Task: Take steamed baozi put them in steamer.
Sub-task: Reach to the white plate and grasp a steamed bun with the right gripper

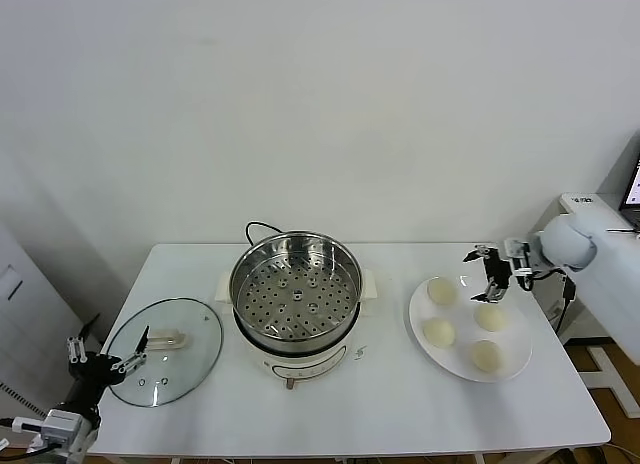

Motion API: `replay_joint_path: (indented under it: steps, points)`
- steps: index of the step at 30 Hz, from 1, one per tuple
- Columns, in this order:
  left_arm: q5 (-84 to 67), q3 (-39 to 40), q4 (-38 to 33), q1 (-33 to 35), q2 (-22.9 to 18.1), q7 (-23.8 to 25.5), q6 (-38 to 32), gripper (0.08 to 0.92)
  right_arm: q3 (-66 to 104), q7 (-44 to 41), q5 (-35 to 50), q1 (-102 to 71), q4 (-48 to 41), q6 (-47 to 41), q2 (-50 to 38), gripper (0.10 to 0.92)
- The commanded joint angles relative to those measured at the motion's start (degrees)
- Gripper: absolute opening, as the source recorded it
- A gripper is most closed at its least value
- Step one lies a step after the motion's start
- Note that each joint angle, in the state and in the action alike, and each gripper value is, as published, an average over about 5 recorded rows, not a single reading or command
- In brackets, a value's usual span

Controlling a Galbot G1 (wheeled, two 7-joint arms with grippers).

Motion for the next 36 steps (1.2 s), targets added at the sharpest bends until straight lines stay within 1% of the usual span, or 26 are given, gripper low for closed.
replay_joint_path:
  steps: [1, 8, 14, 23, 26, 31, 36]
  points:
    - [0.0, 0.1, 0.1, -0.1, 0.1, 0.0, 0.0, 0.823, -4.1, -0.5, -4.5, 3.5, -6.5, 1.5, 5.9, 0.823]
    - [-0.1, -0.3, 0.5, 0.3, -0.1, 0.0, -0.3, 0.823, -2.7, 2.4, -7.5, 1.6, -11.4, 1.9, 9.5, 0.823]
    - [0.1, -0.4, 0.4, 0.4, -0.5, 0.0, -0.2, 0.823, -1.8, 3.7, -7.5, 1.2, -16.1, 1.7, 11.1, 0.823]
    - [0.5, 0.1, 0.6, 0.5, -1.1, 0.0, -0.4, 0.823, -1.7, 5.4, -8.2, 1.5, -20.1, 1.9, 12.8, 0.821]
    - [0.5, 0.1, 0.7, 0.6, -1.1, 0.0, -0.5, 0.823, -1.6, 5.6, -8.2, 1.5, -21.2, 1.9, 13.2, 0.806]
    - [0.6, 0.0, 0.9, 0.5, -0.8, -0.1, -0.6, 0.823, -1.6, 6.1, -8.0, 1.4, -21.7, 1.9, 13.6, 0.709]
    - [0.5, -0.1, 0.9, 0.4, -0.7, -0.1, -0.6, 0.823, -1.7, 6.4, -7.5, 1.3, -21.6, 2.0, 13.2, 0.570]
